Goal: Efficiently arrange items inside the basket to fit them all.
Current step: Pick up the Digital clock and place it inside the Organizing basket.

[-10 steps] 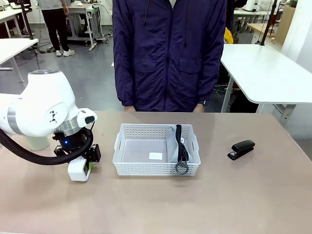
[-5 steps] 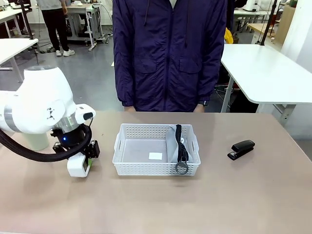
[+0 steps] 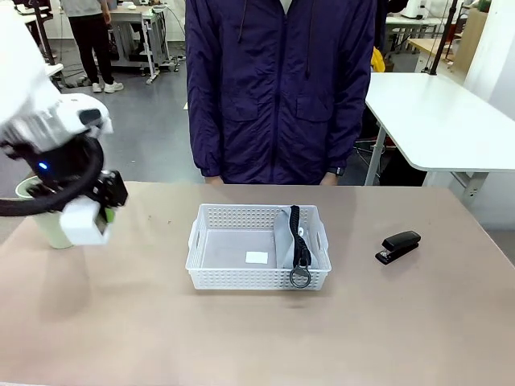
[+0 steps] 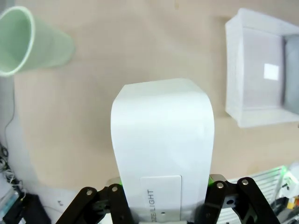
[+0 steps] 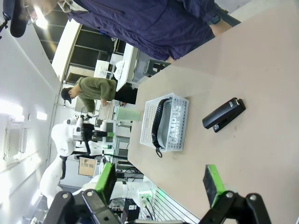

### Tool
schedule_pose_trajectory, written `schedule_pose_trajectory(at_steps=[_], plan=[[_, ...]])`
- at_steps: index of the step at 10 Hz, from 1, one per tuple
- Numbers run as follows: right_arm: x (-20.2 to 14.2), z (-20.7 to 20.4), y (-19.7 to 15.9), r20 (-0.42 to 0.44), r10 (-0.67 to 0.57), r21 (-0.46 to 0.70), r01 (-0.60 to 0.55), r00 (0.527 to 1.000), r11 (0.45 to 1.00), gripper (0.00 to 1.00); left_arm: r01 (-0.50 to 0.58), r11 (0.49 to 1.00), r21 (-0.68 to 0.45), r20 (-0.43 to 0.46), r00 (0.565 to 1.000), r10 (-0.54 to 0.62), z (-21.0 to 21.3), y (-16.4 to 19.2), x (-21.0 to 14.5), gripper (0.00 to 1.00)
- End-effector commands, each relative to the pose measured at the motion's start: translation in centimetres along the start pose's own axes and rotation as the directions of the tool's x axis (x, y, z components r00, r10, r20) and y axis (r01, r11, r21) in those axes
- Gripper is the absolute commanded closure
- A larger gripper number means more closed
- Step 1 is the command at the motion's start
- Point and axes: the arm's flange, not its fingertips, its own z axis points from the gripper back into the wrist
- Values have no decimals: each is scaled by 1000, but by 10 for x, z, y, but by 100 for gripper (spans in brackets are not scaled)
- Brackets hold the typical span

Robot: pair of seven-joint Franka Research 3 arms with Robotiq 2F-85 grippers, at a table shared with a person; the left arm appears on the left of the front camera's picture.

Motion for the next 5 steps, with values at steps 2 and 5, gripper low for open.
schedule_pose_trajectory(at_steps=[2,5], plan=[[3,0,1,17,28,24,-28,999,999,0,-34,997,-64,75,996,39,36,19,-28,100],[3,0,1,17,28,24,-28,999,999,0,-36,998,-45,67,997,39,47,17,-27,94]])
